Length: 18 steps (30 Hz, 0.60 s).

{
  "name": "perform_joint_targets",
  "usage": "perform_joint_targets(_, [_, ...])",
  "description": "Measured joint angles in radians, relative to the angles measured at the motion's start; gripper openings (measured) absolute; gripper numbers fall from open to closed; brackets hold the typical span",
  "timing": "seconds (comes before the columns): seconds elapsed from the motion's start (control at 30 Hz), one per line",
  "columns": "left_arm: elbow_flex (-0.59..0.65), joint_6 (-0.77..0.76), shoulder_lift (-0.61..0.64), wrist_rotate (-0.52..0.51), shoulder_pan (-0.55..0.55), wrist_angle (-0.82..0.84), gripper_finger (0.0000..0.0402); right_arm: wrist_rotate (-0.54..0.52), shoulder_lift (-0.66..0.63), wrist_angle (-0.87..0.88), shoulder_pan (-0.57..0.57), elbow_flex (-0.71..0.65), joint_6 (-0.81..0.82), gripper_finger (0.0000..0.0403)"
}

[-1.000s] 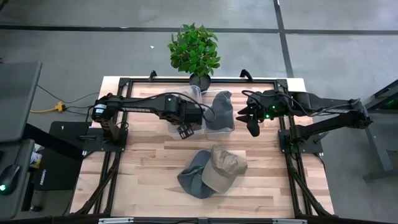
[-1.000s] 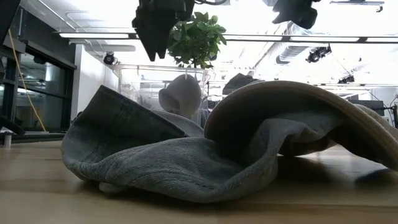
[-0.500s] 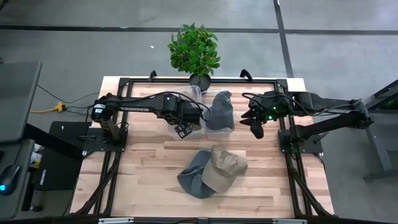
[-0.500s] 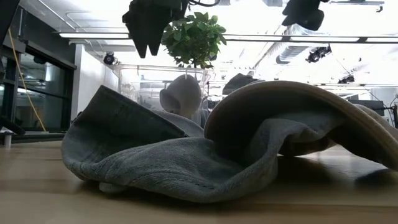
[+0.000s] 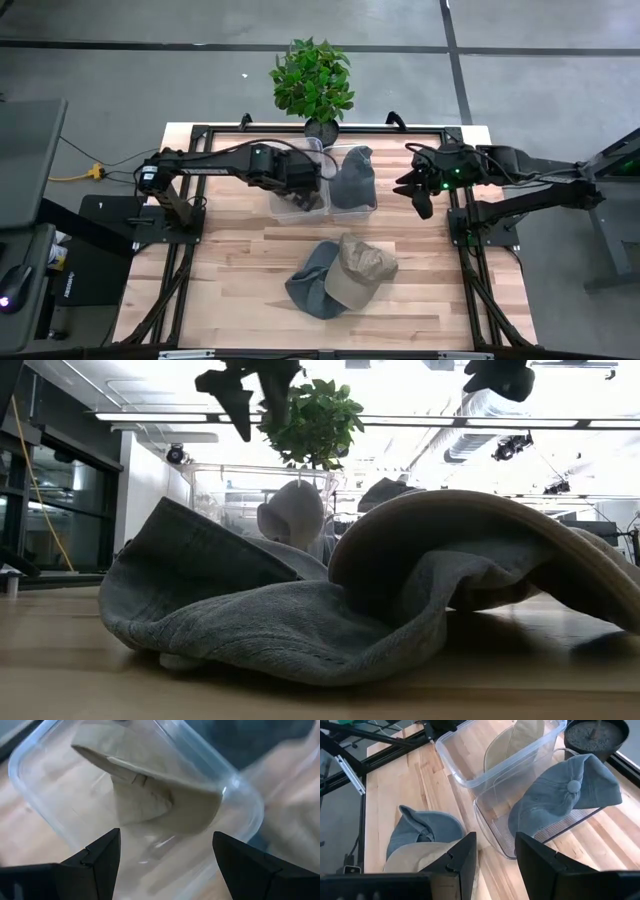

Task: Pick & Place hat
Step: Put the left brown cap into the left transparent bin

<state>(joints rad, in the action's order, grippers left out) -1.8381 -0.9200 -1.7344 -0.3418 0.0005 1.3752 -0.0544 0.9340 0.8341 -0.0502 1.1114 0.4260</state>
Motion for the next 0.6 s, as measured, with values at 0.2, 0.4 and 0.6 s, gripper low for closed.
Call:
perform_joint_targets(0.2, [0.0, -0.32, 0.0, 0.005, 0.042, -0.028, 0.0271, -0.017, 0.0, 0.0, 0.0, 0.0, 0.045, 0.013])
perform_joint_targets(0.4, [0.0, -0.5, -0.001, -0.061, 0.12, -0.028, 0.0271, -0.018, 0.002, -0.001, 0.0, 0.0, 0.071, 0.013])
perform_joint_targets(0.6, [0.0, -0.467, -0.001, -0.07, 0.211, -0.049, 0.0271, -0.018, 0.002, -0.02, 0.0, 0.0, 0.071, 0.013])
